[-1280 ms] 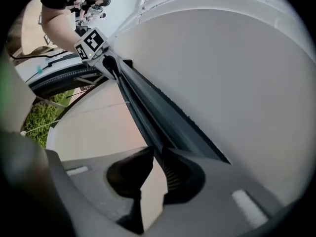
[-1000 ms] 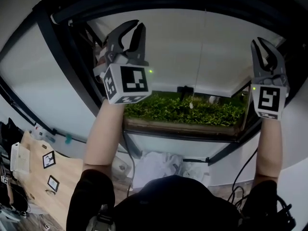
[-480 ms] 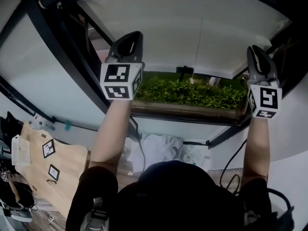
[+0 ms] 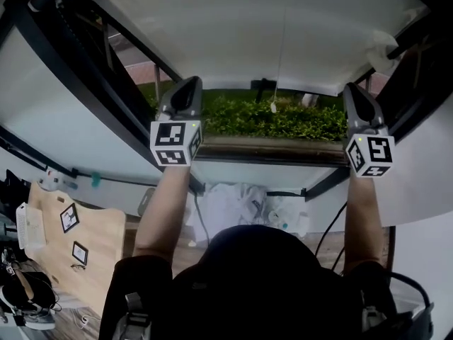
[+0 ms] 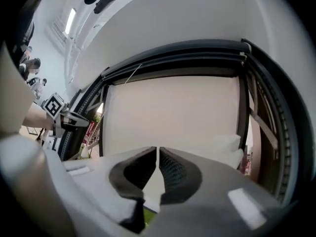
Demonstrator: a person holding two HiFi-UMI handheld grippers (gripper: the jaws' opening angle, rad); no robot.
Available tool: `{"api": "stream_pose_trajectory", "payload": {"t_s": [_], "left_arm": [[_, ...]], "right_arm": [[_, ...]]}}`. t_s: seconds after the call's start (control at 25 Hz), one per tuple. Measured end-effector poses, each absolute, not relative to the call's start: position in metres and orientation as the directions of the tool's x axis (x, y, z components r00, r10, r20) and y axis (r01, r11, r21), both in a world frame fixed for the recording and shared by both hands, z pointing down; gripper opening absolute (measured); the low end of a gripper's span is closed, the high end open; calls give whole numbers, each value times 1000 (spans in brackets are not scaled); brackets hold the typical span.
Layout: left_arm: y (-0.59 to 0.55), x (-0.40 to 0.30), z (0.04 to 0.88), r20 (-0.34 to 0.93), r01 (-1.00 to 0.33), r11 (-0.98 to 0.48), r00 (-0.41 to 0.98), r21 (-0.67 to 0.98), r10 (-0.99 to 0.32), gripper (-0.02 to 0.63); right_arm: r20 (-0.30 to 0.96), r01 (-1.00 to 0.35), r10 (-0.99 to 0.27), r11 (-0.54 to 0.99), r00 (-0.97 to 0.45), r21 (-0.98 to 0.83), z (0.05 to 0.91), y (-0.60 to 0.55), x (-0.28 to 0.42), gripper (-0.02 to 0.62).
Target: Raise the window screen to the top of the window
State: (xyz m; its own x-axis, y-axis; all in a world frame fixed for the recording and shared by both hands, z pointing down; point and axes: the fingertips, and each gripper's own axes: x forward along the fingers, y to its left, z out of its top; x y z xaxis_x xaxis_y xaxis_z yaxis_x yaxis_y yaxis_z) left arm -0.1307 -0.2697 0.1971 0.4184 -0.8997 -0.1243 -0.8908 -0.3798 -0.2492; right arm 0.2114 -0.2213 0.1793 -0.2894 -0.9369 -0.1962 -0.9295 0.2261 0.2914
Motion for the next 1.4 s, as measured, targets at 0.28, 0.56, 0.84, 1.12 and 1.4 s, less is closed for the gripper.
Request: {"api": "stream_pose_trajectory", "payload": {"t_s": [0.28,0.56,0.84,1.12,1.4], "left_arm": [[-260,-137,261,-107,-896,-385,415,-223,-904,6],[-244,-143,324,-40,-907,-370,385,-202,-922,6],[-235,-136,361,12,-897,-399,404,-189,-914,6],[-240,-138,361,17,-901,-390,394,-192,-919,6],[-235,-139,353,9,-901,-387,393,-197,-920,6]], "right_arm": [[-107,-955,-960,236,-257,180,256,-221,230,2],[-19,-969,-974,223,-227,110,323,-215,244,2],[29,-975,-979,204,-202,87,361,-210,248,0],[34,-975,-979,204,-202,90,362,-209,248,0],[38,-974,-978,208,-206,87,365,-206,247,0]]}}
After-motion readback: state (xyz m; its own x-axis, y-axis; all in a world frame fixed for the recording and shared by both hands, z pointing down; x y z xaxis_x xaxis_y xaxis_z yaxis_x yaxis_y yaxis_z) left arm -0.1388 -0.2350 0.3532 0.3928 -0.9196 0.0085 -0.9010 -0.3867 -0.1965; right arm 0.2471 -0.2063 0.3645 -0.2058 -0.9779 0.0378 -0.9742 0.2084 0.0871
